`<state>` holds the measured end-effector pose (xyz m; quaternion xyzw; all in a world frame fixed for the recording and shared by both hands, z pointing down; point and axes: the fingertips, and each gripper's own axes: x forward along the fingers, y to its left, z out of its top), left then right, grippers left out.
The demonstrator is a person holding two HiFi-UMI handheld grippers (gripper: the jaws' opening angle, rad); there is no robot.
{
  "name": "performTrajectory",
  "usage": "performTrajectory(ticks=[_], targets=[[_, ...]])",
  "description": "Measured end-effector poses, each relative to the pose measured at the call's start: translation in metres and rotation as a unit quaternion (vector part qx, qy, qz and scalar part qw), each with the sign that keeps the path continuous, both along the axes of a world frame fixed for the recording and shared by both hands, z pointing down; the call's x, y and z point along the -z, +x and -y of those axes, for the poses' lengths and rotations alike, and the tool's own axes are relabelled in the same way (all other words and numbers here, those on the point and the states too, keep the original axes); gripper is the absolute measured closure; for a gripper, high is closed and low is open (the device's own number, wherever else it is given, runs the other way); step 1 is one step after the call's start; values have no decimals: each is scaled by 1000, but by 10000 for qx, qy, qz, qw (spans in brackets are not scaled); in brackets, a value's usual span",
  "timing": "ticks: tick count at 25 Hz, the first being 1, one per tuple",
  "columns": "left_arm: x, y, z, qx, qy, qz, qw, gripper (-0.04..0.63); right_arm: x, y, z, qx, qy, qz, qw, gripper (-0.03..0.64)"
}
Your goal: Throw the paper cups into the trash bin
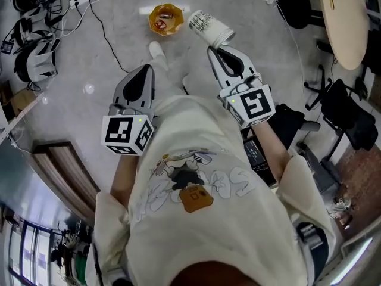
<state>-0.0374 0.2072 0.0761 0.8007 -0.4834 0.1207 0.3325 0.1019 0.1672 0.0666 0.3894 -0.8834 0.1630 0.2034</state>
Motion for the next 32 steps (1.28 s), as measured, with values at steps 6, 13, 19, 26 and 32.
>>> performTrajectory(ticks=[6, 13, 19, 26, 32], targets=[[-29, -1, 49, 88, -30, -199, 9998, 590, -34, -15, 37, 426, -246, -196, 9986, 592], [-118, 11, 88, 161, -295, 486, 9983, 591, -118, -32, 71, 1545, -208, -694, 9853, 592], [-198, 17, 110, 384, -636, 549, 9957, 589, -213, -34, 97, 1941, -458, -740, 9771, 592], [-298, 21, 128, 674, -978, 573, 9913, 591, -339, -41, 104, 2146, -598, -752, 9720, 592], [-385, 23, 131, 730, -887, 774, 9904, 591, -413, -49, 108, 2201, -714, -893, 9687, 592]])
